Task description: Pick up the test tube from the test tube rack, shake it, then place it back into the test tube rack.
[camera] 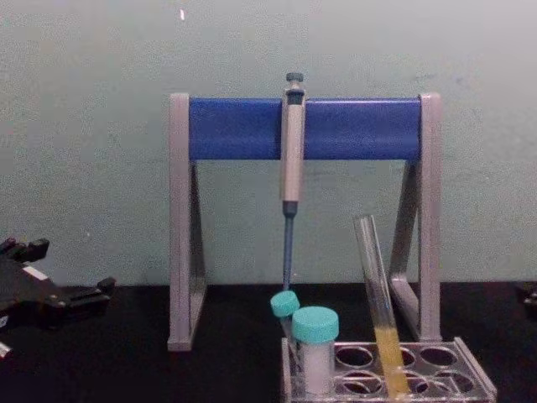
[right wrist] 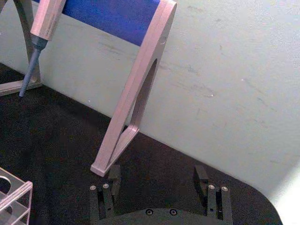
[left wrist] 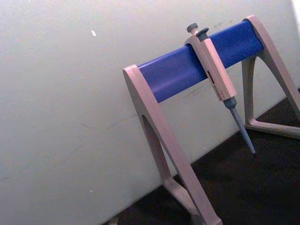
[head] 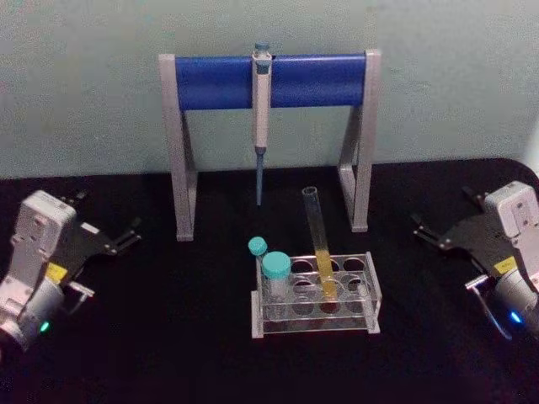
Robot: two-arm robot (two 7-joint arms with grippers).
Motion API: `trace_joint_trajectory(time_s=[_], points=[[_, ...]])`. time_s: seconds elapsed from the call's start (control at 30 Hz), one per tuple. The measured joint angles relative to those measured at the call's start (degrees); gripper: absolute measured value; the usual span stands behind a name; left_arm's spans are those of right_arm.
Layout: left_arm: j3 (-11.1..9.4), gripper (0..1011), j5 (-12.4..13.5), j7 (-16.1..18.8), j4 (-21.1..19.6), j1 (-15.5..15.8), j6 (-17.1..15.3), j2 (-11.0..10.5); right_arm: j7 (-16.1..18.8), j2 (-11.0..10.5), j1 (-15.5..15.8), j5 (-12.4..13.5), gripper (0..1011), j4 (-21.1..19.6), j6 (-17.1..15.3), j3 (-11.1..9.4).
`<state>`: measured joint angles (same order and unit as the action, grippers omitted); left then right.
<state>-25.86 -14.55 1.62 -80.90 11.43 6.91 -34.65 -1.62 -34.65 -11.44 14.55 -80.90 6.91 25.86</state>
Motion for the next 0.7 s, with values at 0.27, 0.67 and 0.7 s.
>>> trace_joint_trajectory(time_s=[0.27,0.67,0.7], points=[[0.0,1001,0.0,0.0,0.0,0.0,0.0,0.0,0.0,0.0,0.0,0.0,1000,0.0,0.0,0.0],[0.0,1001,0.0,0.0,0.0,0.0,0.0,0.0,0.0,0.0,0.0,0.0,1000,0.0,0.0,0.0],[0.0,1001,0.0,0.0,0.0,0.0,0.0,0.0,-0.1,0.1,0.1,-0.3,1000,-0.2,0.0,-0.2]])
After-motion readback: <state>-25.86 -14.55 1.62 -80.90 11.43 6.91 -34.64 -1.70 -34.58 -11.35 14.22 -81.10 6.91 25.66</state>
